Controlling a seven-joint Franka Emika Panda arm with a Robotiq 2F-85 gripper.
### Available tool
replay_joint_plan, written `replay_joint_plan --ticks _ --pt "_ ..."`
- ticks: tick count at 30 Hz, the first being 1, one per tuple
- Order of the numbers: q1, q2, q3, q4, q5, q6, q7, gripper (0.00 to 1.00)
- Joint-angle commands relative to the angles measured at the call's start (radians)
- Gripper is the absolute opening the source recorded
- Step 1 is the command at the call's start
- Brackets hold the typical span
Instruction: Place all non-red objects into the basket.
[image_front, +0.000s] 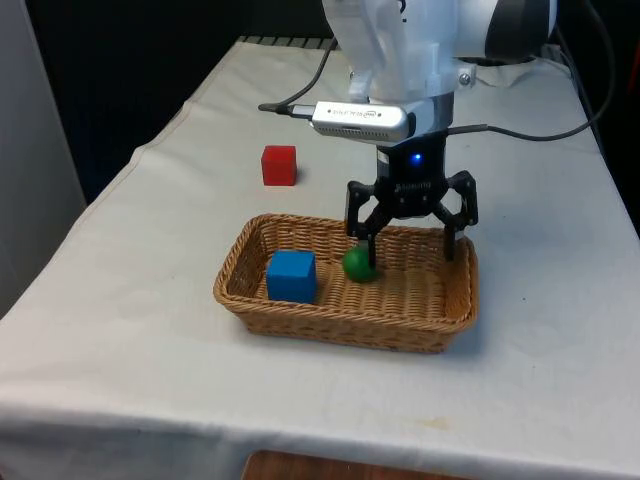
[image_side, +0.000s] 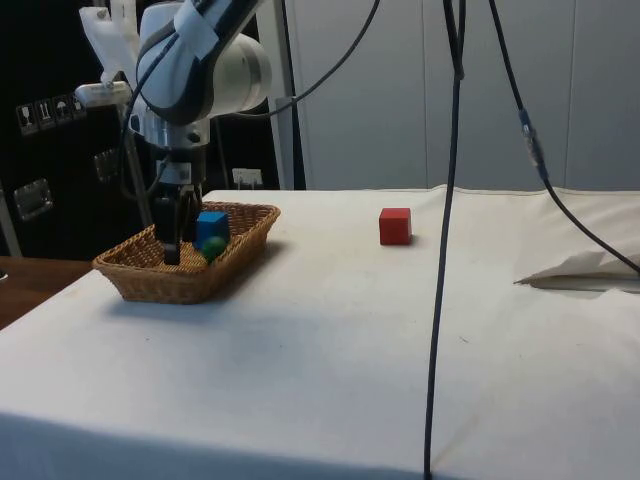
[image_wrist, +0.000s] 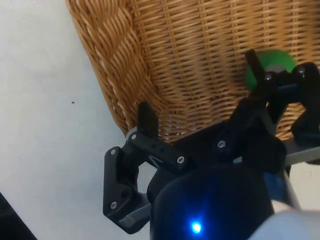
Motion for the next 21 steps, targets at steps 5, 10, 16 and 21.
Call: replay_joint_plan --ticks 5,10,16,21 --pt "0.001 -0.002 0.000 0.000 0.000 0.000 0.000 1.00" --pt "0.010 -0.051 -0.014 -0.033 -0.005 -0.017 0.014 1.00" --pt "0.016 -0.109 -0.023 -0.083 -0.013 -0.021 0.016 1.00" --pt "0.022 -0.156 -0.032 -0.121 -0.019 -0.021 0.019 1.00"
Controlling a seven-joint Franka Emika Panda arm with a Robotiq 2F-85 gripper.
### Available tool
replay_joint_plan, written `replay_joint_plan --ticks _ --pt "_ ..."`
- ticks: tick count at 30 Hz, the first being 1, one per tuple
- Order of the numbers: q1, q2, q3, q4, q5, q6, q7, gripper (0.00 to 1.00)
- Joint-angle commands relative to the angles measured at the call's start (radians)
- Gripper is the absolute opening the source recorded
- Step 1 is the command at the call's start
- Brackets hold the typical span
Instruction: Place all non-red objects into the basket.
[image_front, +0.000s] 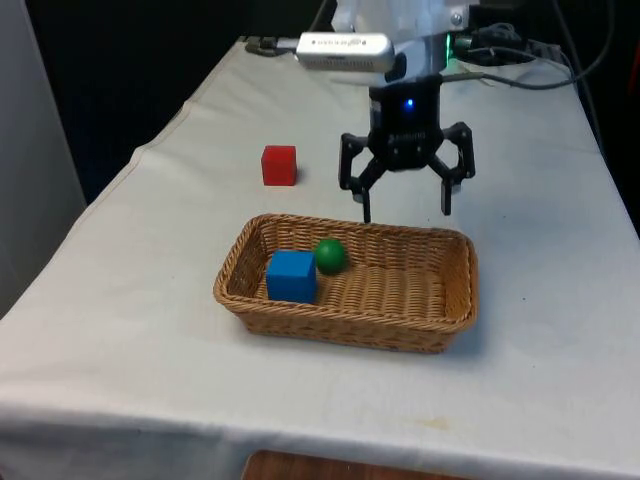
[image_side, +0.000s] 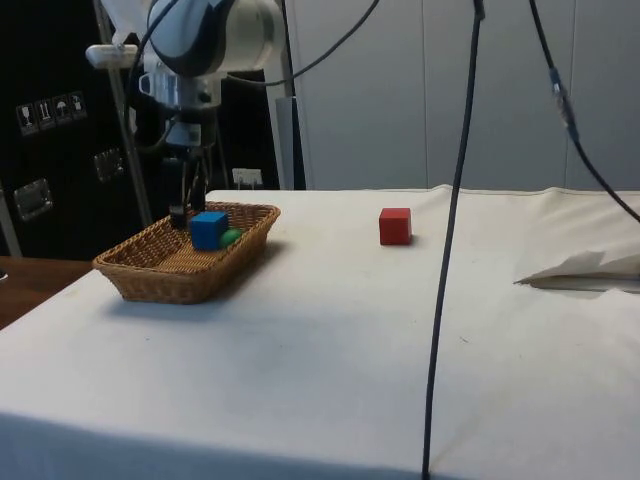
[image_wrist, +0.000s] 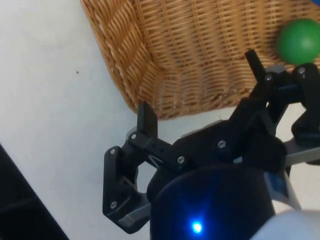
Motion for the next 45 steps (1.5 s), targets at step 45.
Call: replay_joint_plan --ticks 45 --pt "0.021 -0.394 -0.020 -0.273 -0.109 -0.011 0.107 1.00"
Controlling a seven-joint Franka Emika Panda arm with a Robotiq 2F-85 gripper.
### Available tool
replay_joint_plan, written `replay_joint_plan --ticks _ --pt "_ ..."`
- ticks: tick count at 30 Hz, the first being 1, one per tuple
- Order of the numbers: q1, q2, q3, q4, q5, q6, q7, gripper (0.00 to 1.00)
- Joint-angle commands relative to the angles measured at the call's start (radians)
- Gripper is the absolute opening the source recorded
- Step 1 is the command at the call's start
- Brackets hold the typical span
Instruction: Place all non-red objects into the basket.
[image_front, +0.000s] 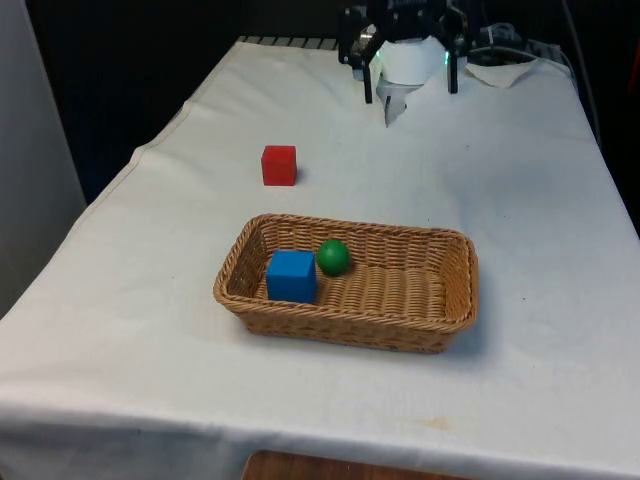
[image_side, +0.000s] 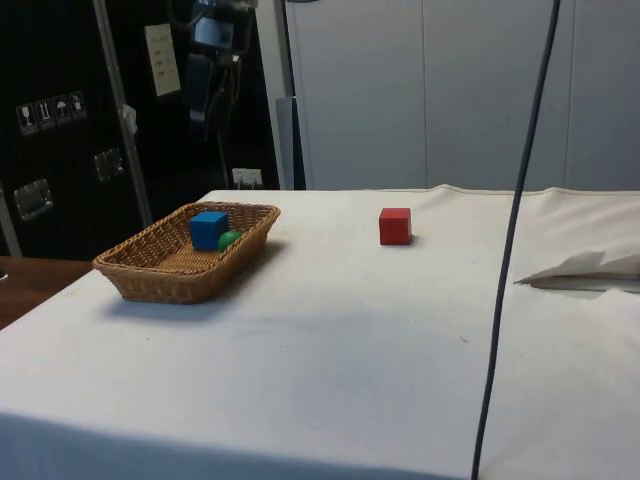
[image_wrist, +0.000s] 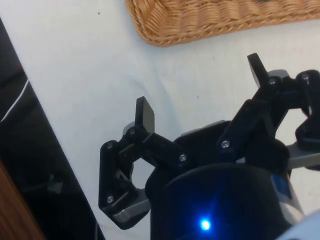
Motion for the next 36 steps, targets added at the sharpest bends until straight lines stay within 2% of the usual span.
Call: replay_joint_plan --ticks 1,5,6,7,13,14,15,22,23,24,27,31,32,33,36 --pt "0.005 -0.014 -0.006 -0.010 -0.020 -0.004 0.020 1.00" --pt "0.004 -0.045 -0.006 -0.031 -0.032 -0.005 0.039 1.00" --pt "0.000 -0.042 0.000 -0.029 -0.012 -0.001 0.020 1.00" --pt "0.004 -0.049 -0.006 -0.033 -0.035 -0.005 0.043 1.00" --pt "0.003 -0.062 -0.009 -0.036 -0.069 -0.007 0.078 1.00" --pt "0.000 -0.060 -0.002 -0.034 -0.050 -0.002 0.062 1.00" --pt "0.003 -0.064 -0.009 -0.036 -0.075 -0.008 0.084 1.00" --pt "0.002 -0.069 -0.014 -0.031 -0.125 -0.010 0.133 1.00" --pt "0.000 -0.068 -0.007 -0.033 -0.100 -0.002 0.112 1.00" --pt "0.002 -0.069 -0.015 -0.030 -0.132 -0.010 0.140 1.00" --pt "0.002 -0.070 -0.018 -0.026 -0.156 -0.013 0.166 1.00" --pt "0.002 -0.072 -0.019 -0.024 -0.173 -0.012 0.192 1.00" --pt "0.000 -0.072 -0.014 -0.026 -0.154 -0.002 0.174 1.00" --pt "0.002 -0.072 -0.019 -0.025 -0.176 -0.009 0.198 1.00" --pt "0.002 -0.073 -0.019 -0.028 -0.189 -0.005 0.221 1.00"
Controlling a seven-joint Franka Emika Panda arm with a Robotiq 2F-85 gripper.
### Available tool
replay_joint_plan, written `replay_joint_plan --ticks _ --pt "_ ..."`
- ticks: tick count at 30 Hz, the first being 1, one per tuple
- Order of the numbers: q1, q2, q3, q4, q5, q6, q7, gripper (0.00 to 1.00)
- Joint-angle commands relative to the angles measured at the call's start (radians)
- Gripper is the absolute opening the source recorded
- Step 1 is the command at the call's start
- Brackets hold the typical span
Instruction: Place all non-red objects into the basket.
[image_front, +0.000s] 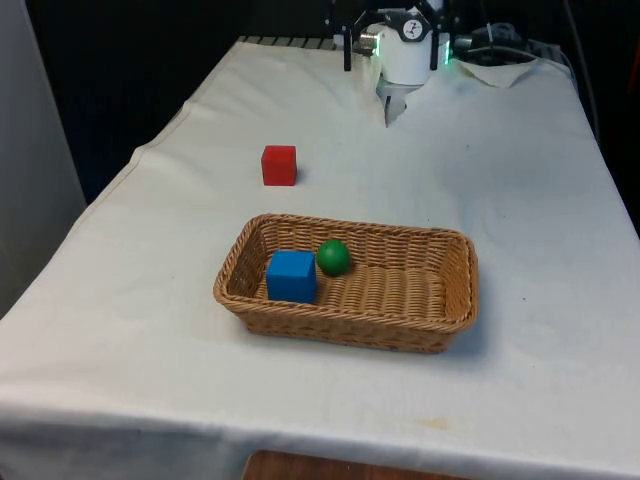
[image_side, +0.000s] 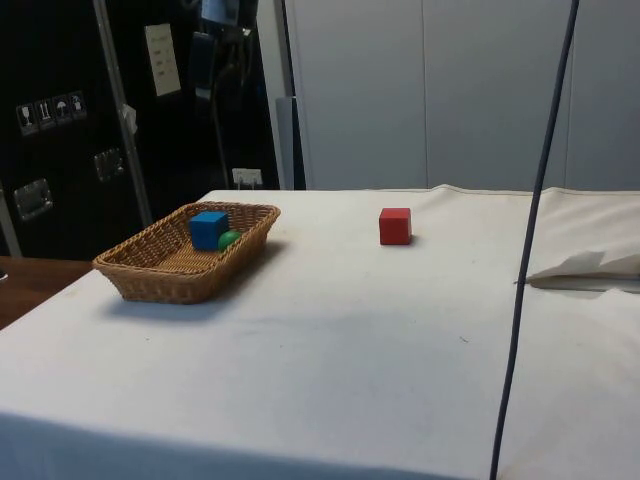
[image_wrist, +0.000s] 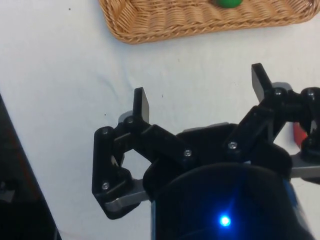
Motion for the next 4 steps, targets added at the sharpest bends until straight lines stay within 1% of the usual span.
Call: replay_joint_plan --ticks 1,3,4 --pt "0.002 0.000 -0.005 0.000 -0.021 -0.002 0.023 1.00" --pt "0.002 0.001 -0.005 0.001 -0.022 -0.001 0.030 1.00" --pt "0.000 0.000 0.000 0.000 -0.005 0.000 0.014 1.00"
